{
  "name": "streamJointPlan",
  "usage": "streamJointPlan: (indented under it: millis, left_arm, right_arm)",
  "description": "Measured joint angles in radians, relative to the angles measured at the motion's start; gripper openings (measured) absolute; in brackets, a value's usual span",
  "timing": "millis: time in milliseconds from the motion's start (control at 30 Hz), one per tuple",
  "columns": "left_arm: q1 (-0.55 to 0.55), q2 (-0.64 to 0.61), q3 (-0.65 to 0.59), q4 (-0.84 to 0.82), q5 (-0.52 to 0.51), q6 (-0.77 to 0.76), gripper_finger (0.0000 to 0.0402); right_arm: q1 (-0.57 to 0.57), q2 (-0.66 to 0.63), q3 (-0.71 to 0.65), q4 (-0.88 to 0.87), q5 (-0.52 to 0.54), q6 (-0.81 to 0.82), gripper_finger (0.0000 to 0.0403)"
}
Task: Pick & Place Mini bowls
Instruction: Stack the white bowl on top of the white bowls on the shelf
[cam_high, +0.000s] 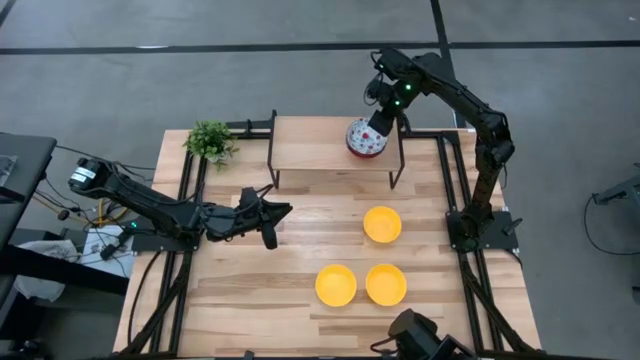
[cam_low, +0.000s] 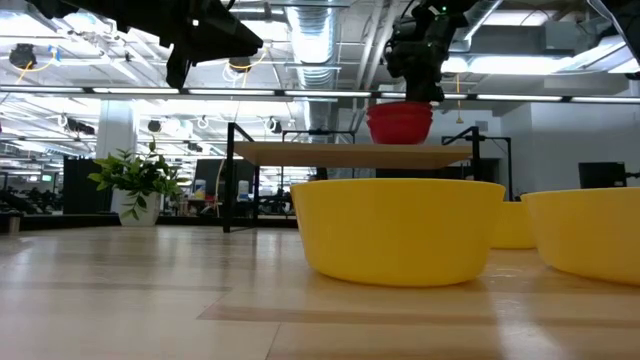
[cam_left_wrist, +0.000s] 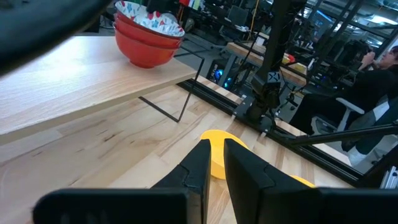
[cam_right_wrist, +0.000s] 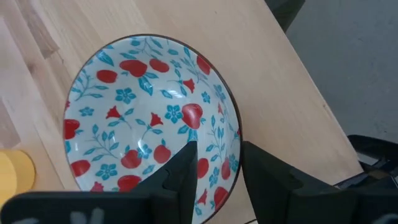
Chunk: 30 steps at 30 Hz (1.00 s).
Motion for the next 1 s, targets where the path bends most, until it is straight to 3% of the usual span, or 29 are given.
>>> streamJointPlan:
  millis: [667, 900, 1000]
  left_arm:
    - [0.000, 0.000, 0.000, 0.000, 0.000, 0.000, 0.0044]
    - [0.000, 0.000, 0.000, 0.000, 0.000, 0.000, 0.0044]
    - [0.000, 0.000, 0.000, 0.000, 0.000, 0.000, 0.0044]
  right_arm:
    - [0.000, 0.000, 0.104, -0.027, 0.000, 0.006, 0.0113]
    - [0.006, -0.001, 0.080, -0.049, -0.130, -0.032, 0.0100]
    - [0.006, 0.000, 0.062, -0.049, -0.138, -0.076, 0.0082]
